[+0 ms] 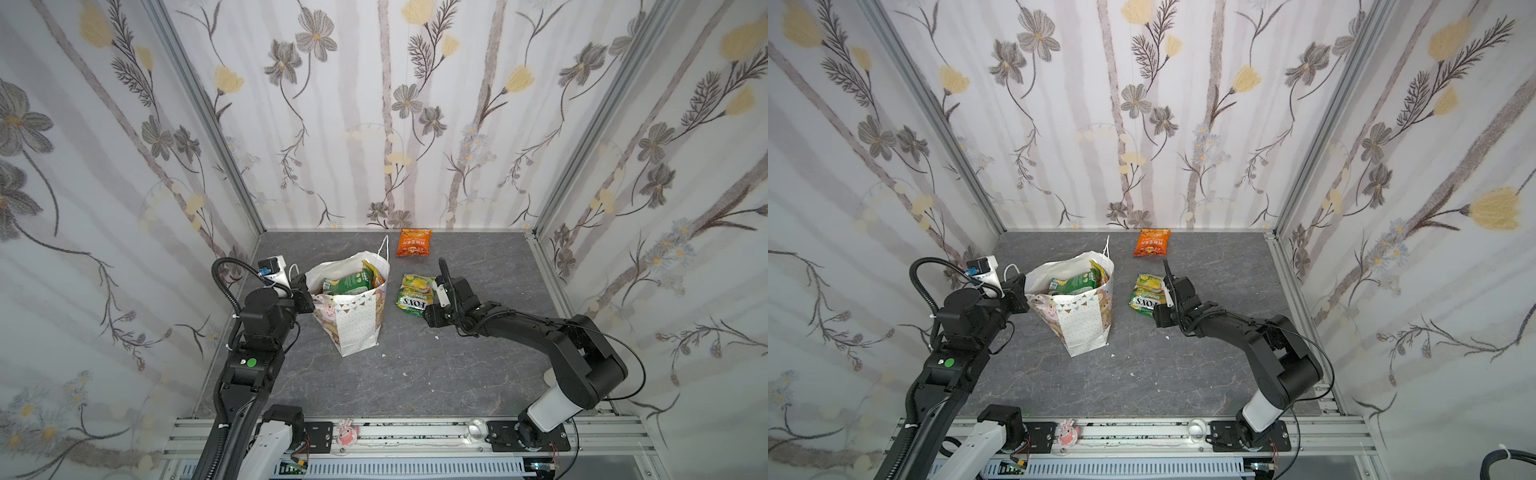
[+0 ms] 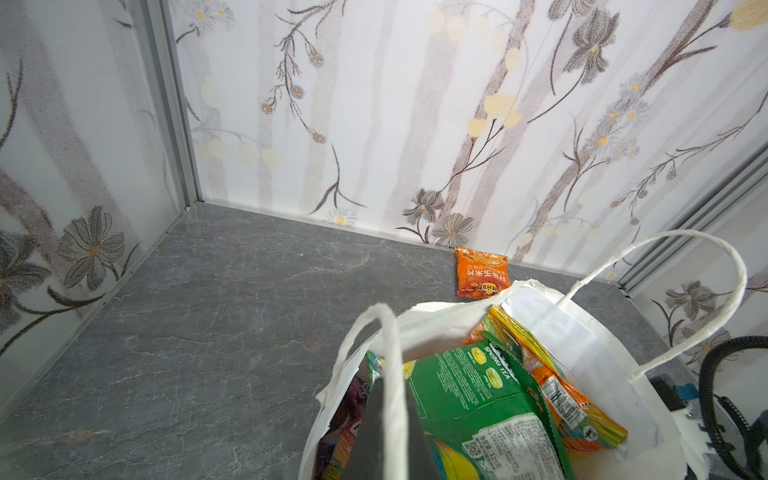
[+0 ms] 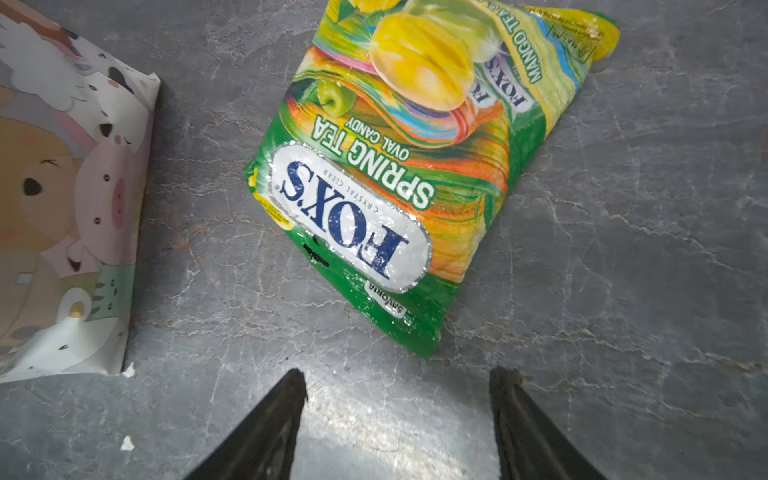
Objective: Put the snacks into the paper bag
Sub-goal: 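Move the right gripper over the green FOX'S SPRING TEA bag and lower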
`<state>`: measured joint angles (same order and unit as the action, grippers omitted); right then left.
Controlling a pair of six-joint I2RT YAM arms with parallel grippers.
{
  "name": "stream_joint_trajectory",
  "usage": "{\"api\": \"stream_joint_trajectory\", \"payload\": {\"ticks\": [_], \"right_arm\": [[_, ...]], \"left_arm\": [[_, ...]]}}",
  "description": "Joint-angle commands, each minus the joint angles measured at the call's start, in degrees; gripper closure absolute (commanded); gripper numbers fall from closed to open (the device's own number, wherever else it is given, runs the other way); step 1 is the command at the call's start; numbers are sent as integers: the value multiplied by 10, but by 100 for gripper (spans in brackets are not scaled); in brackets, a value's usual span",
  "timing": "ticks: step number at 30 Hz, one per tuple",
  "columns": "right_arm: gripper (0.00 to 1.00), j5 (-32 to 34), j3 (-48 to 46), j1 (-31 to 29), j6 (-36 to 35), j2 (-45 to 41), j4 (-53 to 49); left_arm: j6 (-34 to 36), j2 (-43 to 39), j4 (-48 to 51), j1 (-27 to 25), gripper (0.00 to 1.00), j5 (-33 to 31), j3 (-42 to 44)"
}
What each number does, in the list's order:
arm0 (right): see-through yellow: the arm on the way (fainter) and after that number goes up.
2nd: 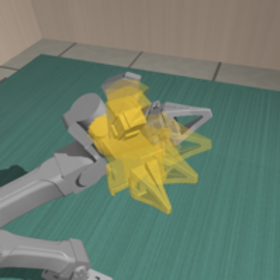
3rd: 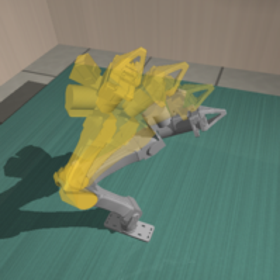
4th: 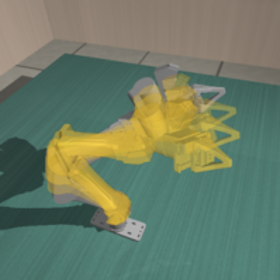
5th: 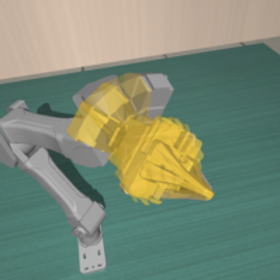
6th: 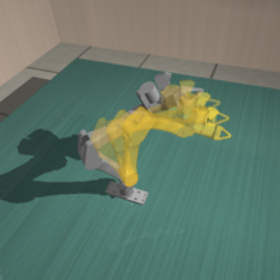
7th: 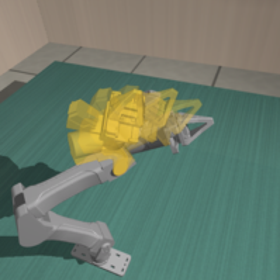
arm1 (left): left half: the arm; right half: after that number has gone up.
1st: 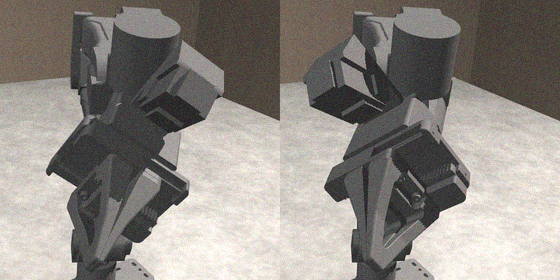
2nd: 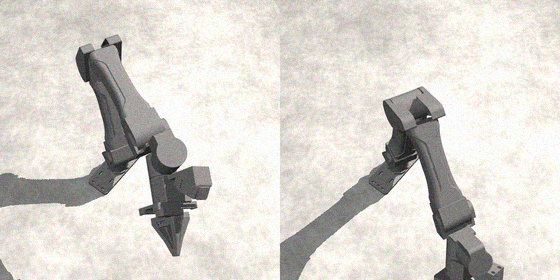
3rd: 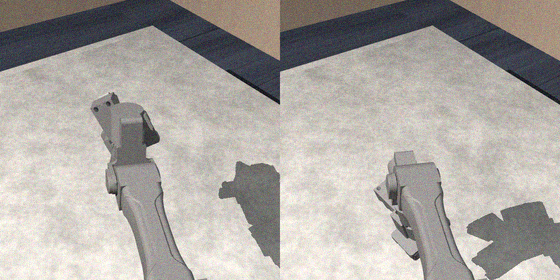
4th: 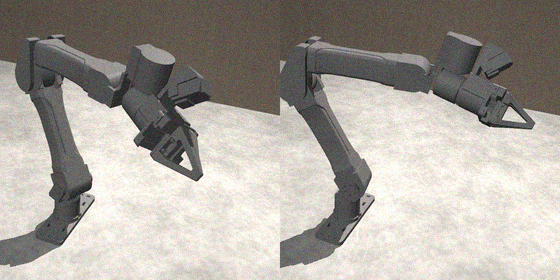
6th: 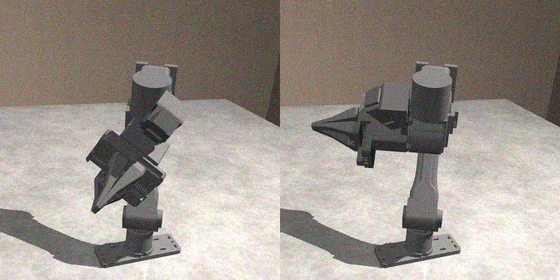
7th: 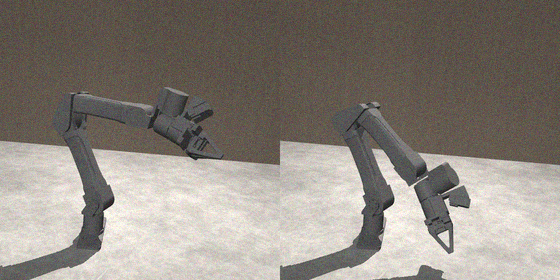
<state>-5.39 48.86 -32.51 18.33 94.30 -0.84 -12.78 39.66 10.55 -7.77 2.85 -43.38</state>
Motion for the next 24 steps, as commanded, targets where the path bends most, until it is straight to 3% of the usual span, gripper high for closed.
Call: {"api": "stream_joint_trajectory", "payload": {"ticks": [1, 24], "right_arm": [[30, 11, 8, 1, -7, 17, 33], [31, -1, 30, 27, 19, 68, 88]], "left_arm": [[6, -1, -1, 1, 95, -7, 3], [3, -5, -4, 1, 95, -3, 6]]}}
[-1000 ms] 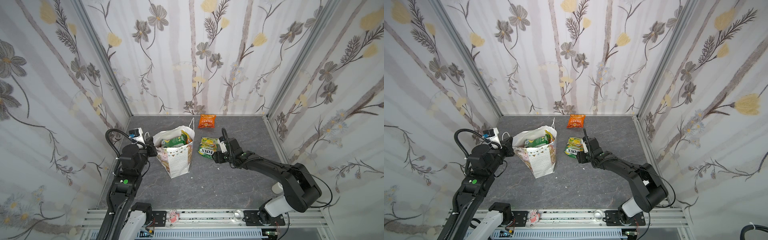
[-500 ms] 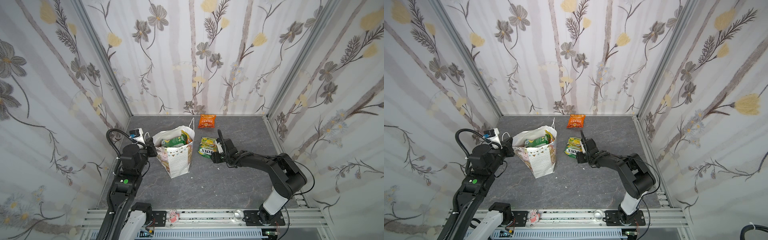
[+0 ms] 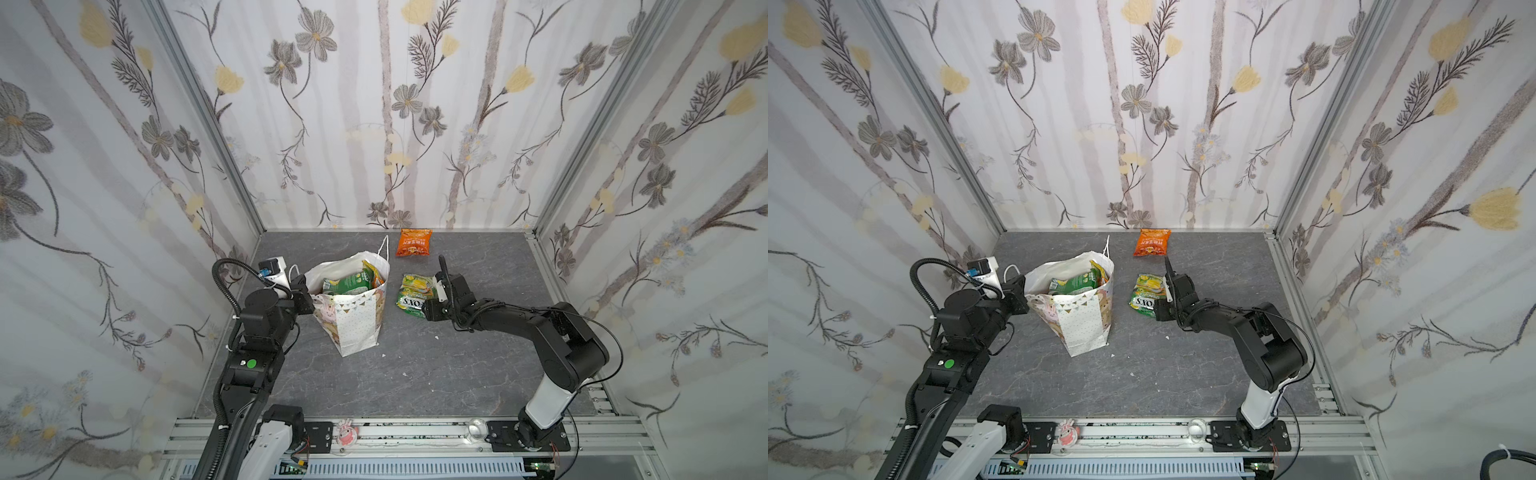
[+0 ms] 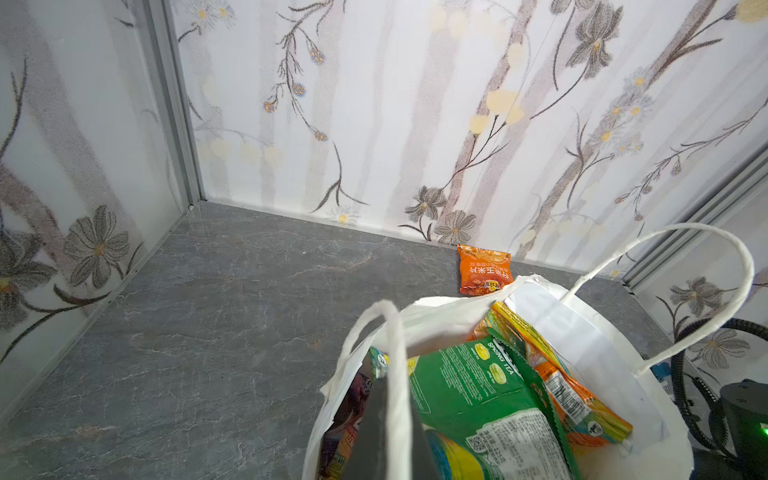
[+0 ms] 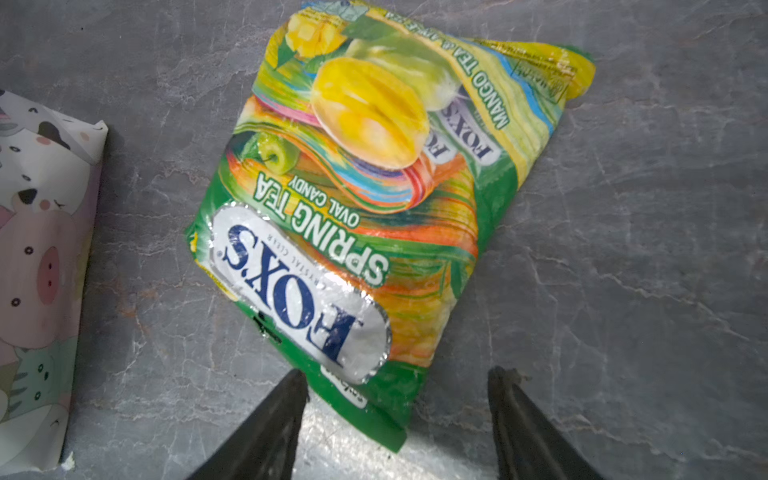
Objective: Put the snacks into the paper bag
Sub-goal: 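Move the right gripper over the green FOX'S SPRING TEA bag and lower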
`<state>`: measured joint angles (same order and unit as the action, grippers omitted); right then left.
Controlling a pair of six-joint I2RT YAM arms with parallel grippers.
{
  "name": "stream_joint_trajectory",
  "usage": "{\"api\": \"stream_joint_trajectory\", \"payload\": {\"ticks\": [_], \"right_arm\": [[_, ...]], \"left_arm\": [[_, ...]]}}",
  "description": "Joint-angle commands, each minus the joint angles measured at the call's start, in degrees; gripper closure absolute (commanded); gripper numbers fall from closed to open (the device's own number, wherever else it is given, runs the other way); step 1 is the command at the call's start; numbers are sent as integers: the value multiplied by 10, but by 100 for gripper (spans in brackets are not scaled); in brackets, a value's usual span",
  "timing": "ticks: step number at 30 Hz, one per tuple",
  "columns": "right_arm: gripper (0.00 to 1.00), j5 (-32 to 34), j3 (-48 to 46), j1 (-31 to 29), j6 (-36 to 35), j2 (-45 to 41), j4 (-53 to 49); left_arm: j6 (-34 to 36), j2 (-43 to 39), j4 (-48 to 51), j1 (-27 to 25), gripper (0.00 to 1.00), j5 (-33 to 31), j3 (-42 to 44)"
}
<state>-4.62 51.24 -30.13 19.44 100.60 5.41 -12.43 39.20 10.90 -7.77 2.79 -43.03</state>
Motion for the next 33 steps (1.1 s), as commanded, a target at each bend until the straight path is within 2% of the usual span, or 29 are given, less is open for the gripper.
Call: {"api": "stream_joint_trajectory", "payload": {"ticks": [1, 11, 22, 28, 33], "right_arm": [[31, -12, 7, 5, 11, 8, 30], [35, -8, 16, 10, 29, 32, 50], [48, -2, 17, 11, 49, 48, 69], [65, -11, 9, 14, 54, 49, 83], [84, -12, 0, 18, 56, 34, 88]], "left_arm": [[-1, -1, -9, 1, 95, -2, 1], [-5, -4, -13, 0, 95, 1, 5], [-5, -6, -14, 1, 95, 2, 6], [-5, -13, -17, 1, 95, 5, 8], [-6, -13, -16, 1, 95, 3, 7]]}}
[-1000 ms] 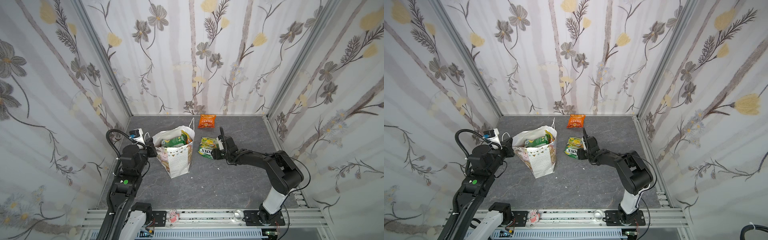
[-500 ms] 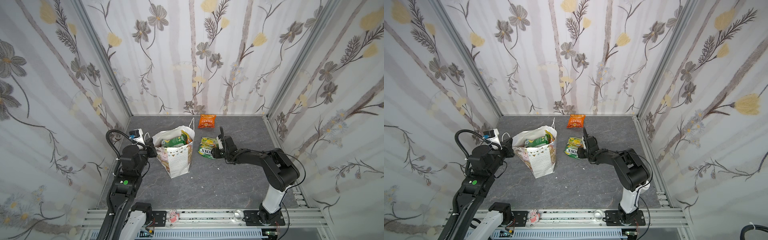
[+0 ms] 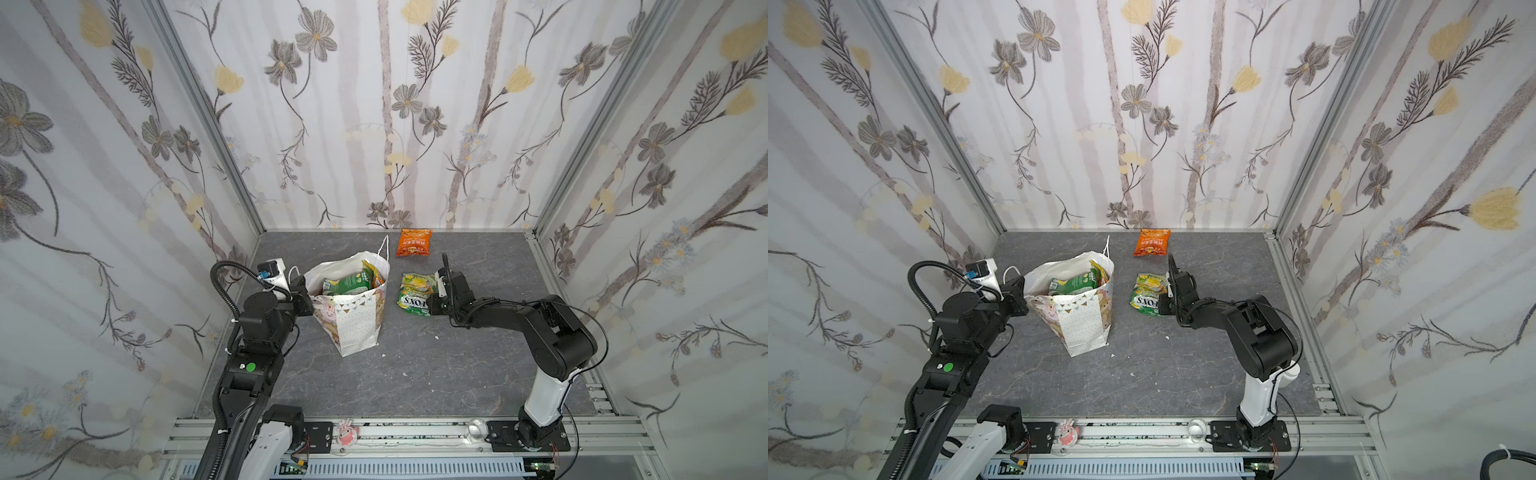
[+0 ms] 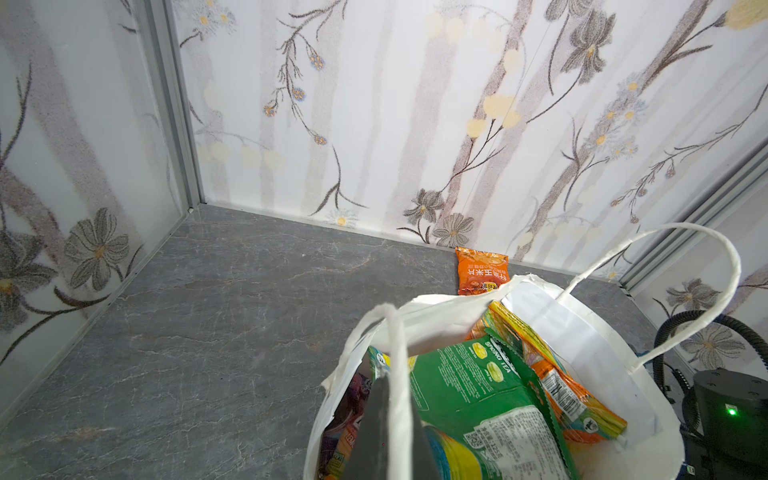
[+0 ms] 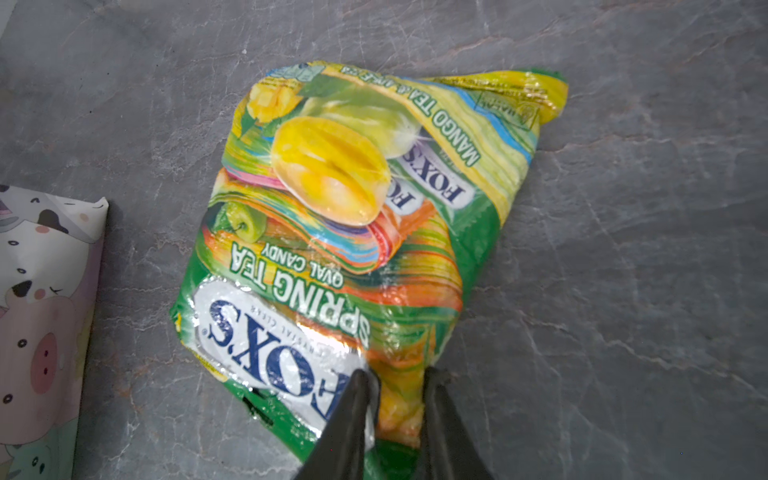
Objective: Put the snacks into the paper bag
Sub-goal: 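Close the right gripper on the green FOX'S SPRING TEA bag's edge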
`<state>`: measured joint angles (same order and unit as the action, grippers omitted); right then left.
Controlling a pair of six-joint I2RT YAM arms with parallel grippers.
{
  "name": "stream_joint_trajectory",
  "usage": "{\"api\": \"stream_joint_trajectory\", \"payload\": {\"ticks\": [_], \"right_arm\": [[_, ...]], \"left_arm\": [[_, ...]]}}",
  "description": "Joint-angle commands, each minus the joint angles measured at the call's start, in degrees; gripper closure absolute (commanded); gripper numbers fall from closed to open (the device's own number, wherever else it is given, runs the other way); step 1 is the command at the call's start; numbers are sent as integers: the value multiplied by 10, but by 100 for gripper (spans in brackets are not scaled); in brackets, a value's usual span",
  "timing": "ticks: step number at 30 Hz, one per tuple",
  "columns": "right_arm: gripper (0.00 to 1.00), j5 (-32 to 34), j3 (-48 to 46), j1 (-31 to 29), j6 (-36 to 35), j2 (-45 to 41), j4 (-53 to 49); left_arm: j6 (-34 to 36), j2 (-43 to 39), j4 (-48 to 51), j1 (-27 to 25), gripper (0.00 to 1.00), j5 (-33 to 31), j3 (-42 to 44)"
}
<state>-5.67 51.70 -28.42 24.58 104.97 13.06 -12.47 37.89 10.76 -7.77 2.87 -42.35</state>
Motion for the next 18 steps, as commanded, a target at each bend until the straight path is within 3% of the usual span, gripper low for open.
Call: {"api": "stream_joint_trajectory", "payload": {"ticks": [1, 8, 18], "right_arm": [[86, -2, -6, 1, 5, -13, 12], [100, -17, -13, 4, -4, -31, 14], [100, -40, -20, 4, -16, -96, 4]], "left_arm": [[-5, 1, -15, 1, 95, 2, 1], [-5, 0, -15, 1, 95, -1, 0], [1, -3, -11, 1, 95, -15, -1]]}}
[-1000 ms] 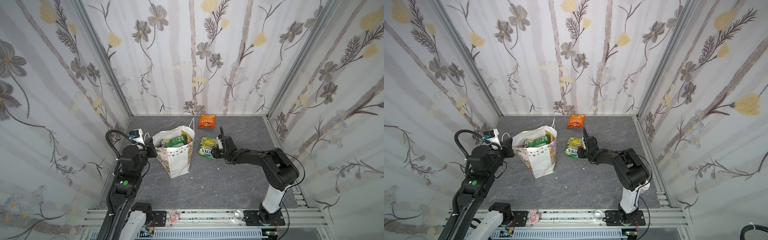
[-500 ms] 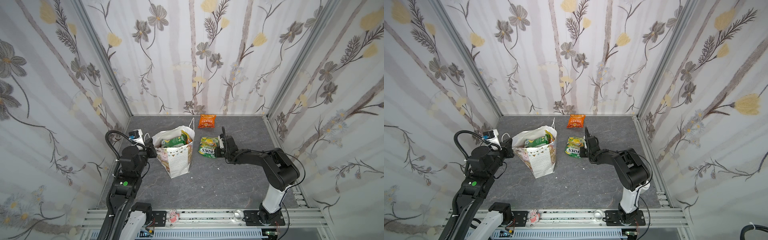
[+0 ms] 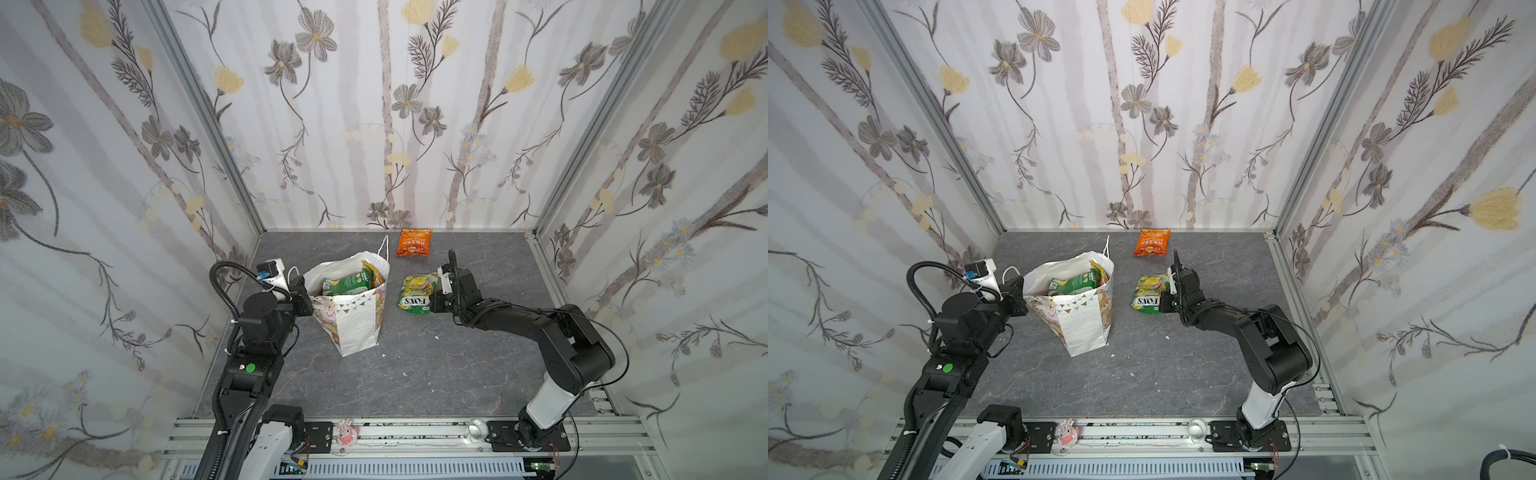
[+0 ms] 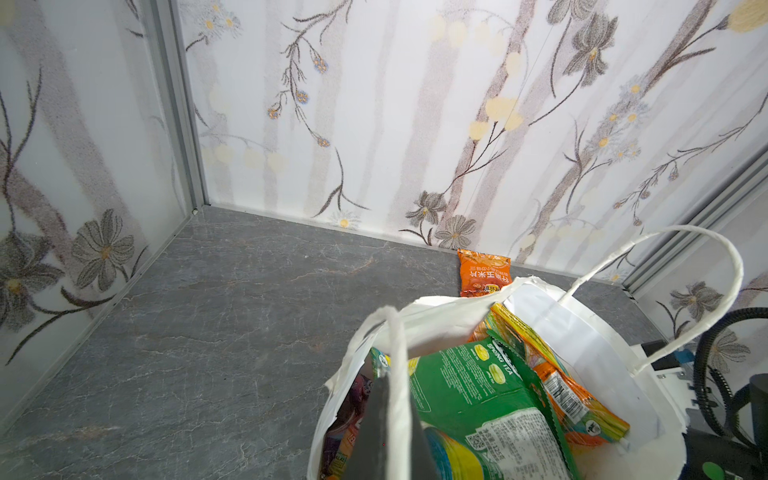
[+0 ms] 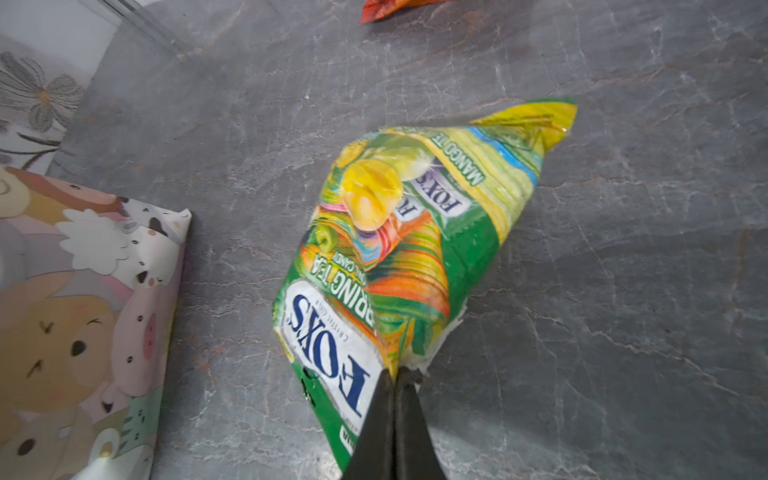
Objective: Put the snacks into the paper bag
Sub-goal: 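Close the right gripper on the green FOX'S SPRING TEA bag's edge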
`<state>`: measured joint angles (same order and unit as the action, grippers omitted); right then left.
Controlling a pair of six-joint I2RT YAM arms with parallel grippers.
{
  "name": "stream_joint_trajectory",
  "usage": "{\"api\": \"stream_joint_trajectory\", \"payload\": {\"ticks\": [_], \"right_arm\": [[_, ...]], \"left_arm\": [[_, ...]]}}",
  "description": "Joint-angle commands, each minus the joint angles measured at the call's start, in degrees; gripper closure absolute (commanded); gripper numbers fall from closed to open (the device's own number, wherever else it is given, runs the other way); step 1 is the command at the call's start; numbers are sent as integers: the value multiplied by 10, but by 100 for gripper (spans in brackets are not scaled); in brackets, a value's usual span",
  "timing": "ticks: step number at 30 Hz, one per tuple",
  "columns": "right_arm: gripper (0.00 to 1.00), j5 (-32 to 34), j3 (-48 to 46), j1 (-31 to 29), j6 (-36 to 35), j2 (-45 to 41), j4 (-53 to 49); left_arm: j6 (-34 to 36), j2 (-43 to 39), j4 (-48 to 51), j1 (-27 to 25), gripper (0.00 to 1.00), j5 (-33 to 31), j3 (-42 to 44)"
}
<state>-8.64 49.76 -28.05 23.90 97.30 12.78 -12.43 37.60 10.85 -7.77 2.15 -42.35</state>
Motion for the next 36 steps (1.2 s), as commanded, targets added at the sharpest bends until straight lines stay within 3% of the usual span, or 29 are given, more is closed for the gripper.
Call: {"api": "stream_joint_trajectory", "payload": {"ticks": [1, 20, 24, 26, 27, 30, 36], "right_arm": [[100, -11, -1, 0, -11, -30, 4], [100, -30, 37, -1, -32, -198, -38], [98, 14, 56, -1, -37, -205, -100], [69, 54, 58, -1, -27, -205, -144], [64, 60, 51, -1, -26, -206, -159], [48, 63, 12, -1, -25, -214, -172], [36, 65, -71, -1, -34, -222, -158]], "left_arm": [[0, -1, -13, 1, 95, -7, -1], [-1, -6, -13, 1, 95, -4, 0], [-1, -7, -13, 1, 95, -3, 0], [-1, -8, -12, 1, 95, -4, 1], [-1, -9, -12, 0, 95, -3, 0], [-2, -10, -13, 1, 95, -3, 1], [-2, -10, -14, 1, 95, -1, 0]]}}
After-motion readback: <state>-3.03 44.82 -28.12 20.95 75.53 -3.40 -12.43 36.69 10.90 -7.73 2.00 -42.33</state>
